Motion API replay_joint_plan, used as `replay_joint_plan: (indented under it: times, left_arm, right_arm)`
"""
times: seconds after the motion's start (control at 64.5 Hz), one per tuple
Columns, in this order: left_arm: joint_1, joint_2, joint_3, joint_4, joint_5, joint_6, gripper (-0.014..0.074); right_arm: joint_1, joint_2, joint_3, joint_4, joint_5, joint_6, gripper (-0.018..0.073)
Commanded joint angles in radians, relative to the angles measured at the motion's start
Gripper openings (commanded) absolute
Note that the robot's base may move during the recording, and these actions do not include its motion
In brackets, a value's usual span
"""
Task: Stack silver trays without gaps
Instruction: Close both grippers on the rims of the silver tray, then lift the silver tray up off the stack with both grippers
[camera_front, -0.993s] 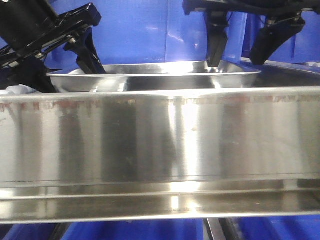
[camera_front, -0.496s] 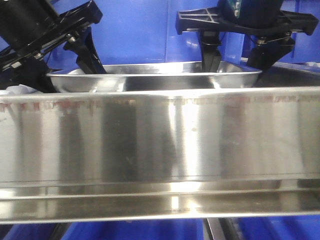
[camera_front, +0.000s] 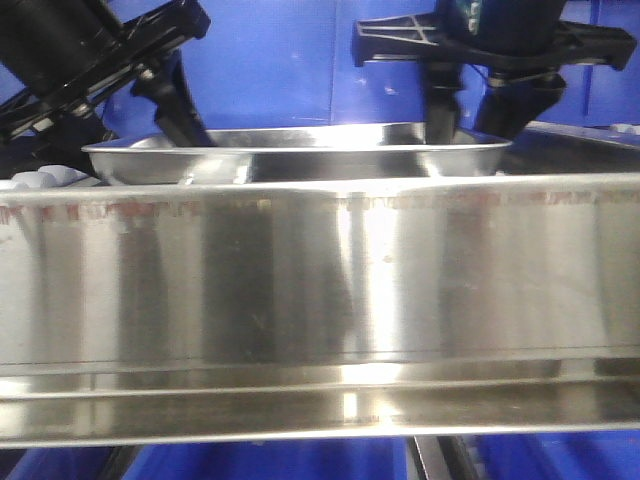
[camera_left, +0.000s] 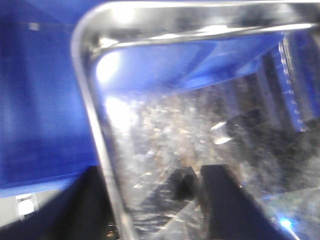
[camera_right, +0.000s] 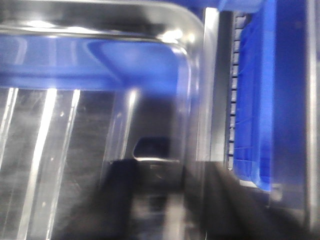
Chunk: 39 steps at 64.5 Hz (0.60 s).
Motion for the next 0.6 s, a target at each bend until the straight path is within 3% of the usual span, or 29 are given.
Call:
replay_joint_plan:
  times: [0.0,0.109,0.403,0.589]
  left_arm:
    - [-0.007,-0.001,-0.005,-0.014,-0.010,-0.001,0.0118]
    - [-0.007,-0.001,-0.005,-0.013,-0.008,0.003,-0.0036]
    - [-0.007,-0.014,-0.043,-0.015,0.020,0.003,-0.0018]
    - [-0.007,-0.065,-0.085,0.028,0.034,0.003,-0.0018]
  right_arm:
    - [-0.002,0.005,-0.002,0.000,0.007,-0.011,-0.0096]
    - [-0.002,0.005,-0.002,0.000,0.007,-0.011,-0.0078]
    - [-0.002,-0.003,-0.004,-0.002,0.025,-0.011,-0.0079]
    - [0.000,-0.057,-0.004,-0.010,-0.001,-0.011,-0.0079]
